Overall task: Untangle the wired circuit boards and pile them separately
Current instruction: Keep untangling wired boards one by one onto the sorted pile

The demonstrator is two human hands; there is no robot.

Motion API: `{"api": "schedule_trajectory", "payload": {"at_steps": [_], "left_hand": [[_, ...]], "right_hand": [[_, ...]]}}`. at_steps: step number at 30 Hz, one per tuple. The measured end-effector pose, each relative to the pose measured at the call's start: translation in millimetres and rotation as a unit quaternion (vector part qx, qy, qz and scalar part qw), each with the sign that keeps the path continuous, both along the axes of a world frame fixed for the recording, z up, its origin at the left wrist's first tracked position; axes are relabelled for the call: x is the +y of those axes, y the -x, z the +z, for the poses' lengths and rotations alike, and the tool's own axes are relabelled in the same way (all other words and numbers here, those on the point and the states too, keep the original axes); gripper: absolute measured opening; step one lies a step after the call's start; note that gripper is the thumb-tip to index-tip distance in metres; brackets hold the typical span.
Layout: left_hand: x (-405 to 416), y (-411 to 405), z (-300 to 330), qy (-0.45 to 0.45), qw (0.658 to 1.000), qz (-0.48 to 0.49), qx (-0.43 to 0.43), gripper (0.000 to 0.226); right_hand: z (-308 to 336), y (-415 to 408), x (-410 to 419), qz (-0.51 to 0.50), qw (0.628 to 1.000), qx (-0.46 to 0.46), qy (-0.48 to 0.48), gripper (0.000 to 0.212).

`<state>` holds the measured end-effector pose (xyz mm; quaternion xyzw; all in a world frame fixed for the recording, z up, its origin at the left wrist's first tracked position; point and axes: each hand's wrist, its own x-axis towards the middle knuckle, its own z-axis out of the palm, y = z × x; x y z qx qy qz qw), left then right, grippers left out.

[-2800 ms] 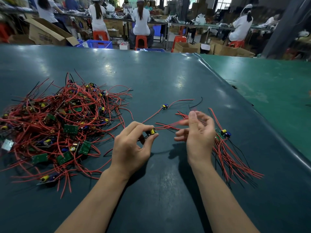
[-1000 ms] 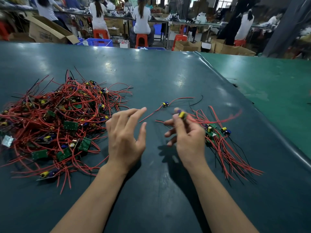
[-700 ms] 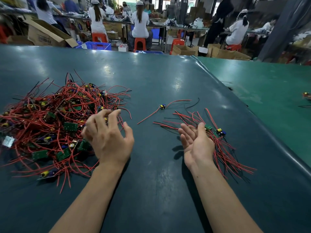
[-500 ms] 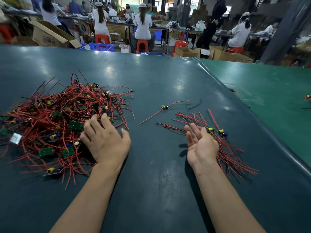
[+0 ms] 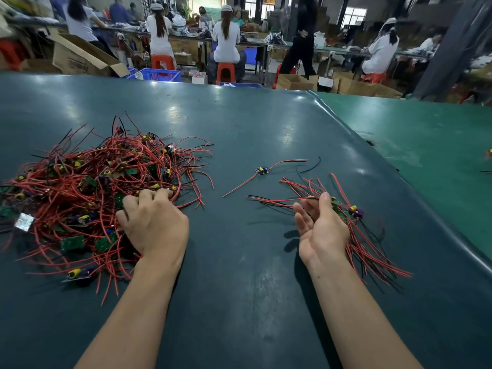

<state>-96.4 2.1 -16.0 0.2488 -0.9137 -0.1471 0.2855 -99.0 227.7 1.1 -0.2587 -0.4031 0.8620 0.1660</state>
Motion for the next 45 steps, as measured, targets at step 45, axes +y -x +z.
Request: {"api": "schedule_trajectory", "payload": {"at_steps": [45], "left_hand": [[27.0, -6.2, -2.9, -0.015, 0.952, -0.222, 0.212, 0.013]], "right_hand": [[-1.9, 18.8, 11.0, 0.177, 0.882, -0.098, -0.425, 0.025]]}}
